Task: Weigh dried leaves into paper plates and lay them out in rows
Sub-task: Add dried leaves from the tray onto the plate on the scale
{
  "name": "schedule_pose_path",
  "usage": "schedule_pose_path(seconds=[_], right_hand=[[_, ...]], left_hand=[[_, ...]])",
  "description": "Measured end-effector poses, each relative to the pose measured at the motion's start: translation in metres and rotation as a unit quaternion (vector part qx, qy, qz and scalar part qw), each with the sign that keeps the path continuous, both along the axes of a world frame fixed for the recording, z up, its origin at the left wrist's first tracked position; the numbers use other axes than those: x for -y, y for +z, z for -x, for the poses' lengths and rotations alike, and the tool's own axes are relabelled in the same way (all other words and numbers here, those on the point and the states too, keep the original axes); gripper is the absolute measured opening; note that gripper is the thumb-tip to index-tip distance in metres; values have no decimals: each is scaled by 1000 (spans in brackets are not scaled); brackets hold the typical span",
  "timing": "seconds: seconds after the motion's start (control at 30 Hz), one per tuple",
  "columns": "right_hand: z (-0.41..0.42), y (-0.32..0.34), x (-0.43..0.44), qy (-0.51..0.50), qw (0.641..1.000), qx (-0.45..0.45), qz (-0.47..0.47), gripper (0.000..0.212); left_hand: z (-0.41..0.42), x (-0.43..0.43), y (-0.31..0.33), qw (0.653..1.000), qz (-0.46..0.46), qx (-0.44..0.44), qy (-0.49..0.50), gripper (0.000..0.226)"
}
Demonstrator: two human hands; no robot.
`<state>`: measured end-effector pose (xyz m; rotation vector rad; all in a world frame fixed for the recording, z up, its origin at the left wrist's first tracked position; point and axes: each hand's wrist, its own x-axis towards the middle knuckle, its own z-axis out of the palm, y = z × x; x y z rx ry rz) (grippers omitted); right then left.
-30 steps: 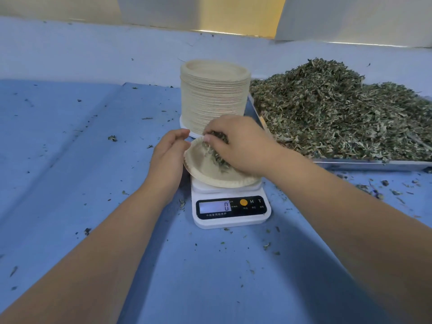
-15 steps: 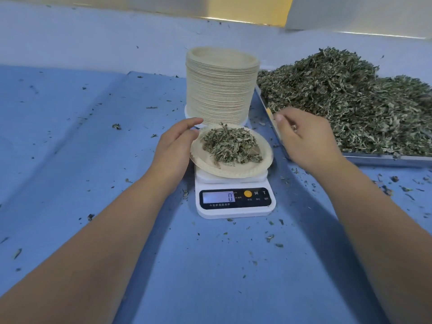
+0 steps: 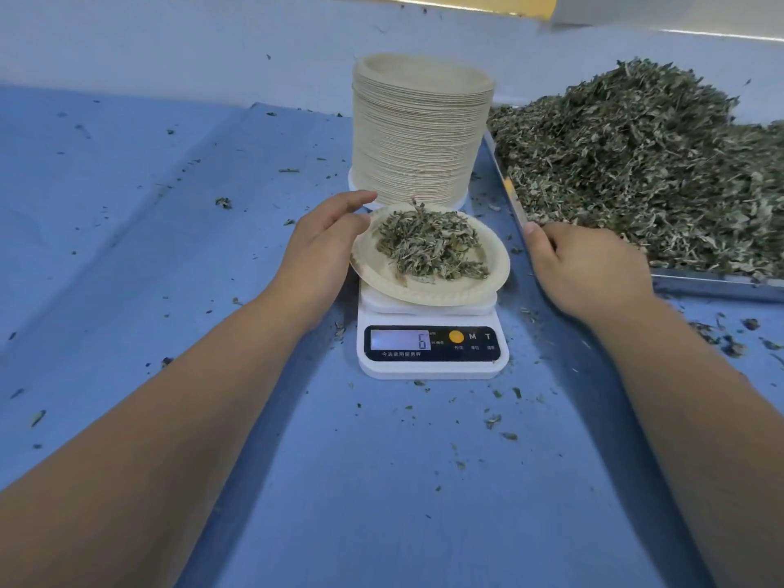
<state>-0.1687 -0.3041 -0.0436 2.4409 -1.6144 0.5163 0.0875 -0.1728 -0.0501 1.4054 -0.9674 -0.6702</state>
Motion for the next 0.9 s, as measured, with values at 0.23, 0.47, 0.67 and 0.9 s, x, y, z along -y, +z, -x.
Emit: schedule_pose_path(seconds=[0.23,0.47,0.67,0.9], right_hand=[[1,-2,-2,34,996,76,29,54],[1,-2,-1,39,990,116,66,42],[4,0,4,59,994,73,61,44],[5,1,5,44,980,196,14,35]], left_hand=[[0,0,-1,1000,1,4,2,31],[0,1,-2,1000,0,-9,23,31],[-1,3,-1,999,-7,-20,38,47],[-1,3,-2,999,-5,-22,33,46]])
